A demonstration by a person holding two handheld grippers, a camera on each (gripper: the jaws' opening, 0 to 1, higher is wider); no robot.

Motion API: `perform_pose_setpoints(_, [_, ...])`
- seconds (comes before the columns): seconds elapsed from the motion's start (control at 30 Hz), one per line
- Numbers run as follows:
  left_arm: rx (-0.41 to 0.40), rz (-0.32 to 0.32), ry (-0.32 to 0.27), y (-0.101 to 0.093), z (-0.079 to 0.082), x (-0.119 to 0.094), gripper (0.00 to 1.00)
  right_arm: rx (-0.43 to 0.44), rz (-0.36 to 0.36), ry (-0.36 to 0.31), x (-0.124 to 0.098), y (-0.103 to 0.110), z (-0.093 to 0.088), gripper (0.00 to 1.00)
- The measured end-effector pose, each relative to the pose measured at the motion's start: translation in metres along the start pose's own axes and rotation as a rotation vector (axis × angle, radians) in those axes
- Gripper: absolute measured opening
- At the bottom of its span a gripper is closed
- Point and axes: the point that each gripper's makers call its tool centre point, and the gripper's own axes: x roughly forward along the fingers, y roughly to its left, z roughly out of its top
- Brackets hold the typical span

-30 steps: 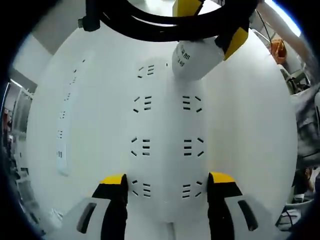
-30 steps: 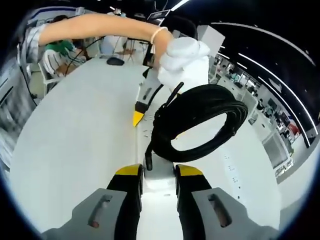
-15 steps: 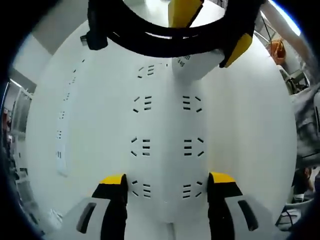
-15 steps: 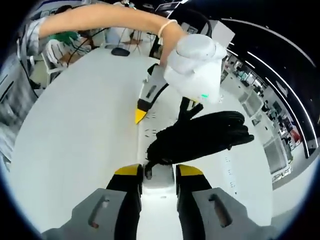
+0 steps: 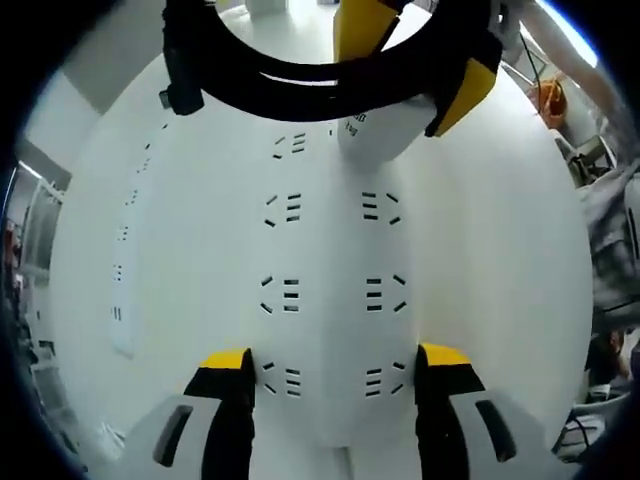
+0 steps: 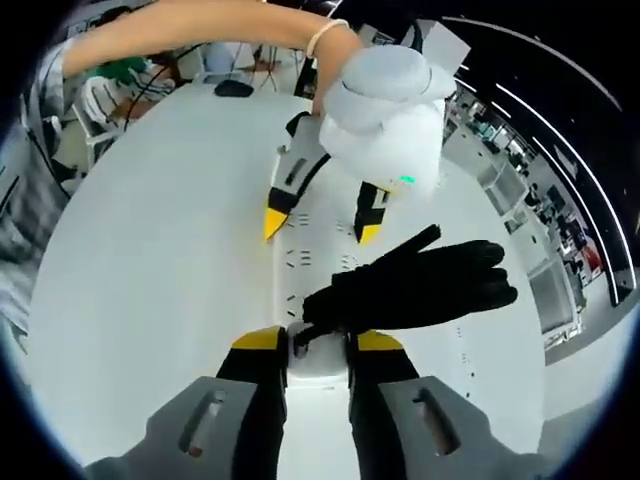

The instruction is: Straighten the power strip on the desk, plug the charger into it

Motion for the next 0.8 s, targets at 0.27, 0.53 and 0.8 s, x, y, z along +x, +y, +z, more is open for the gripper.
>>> perform_pose_setpoints(0.27, [0.026,-0.013,0.013,0.001,-0.001,0.0,0.64,-0.048,-0.006,-0.003,0.002,-0.001,0.001,0.2])
perform_pose_setpoints(0.53, [0.047,-0.019,-0.015,-0.002,0.001,0.002,0.64,-0.067,-0.021,0.018,0.003,0.002,-0.002,0.2])
perform_pose_setpoints(0.8, [0.064,-0.026,-0.02,0.001,-0.001,0.002,0.64,-0.055,-0.005,0.041,0.003,0.008,-0.007,0.2])
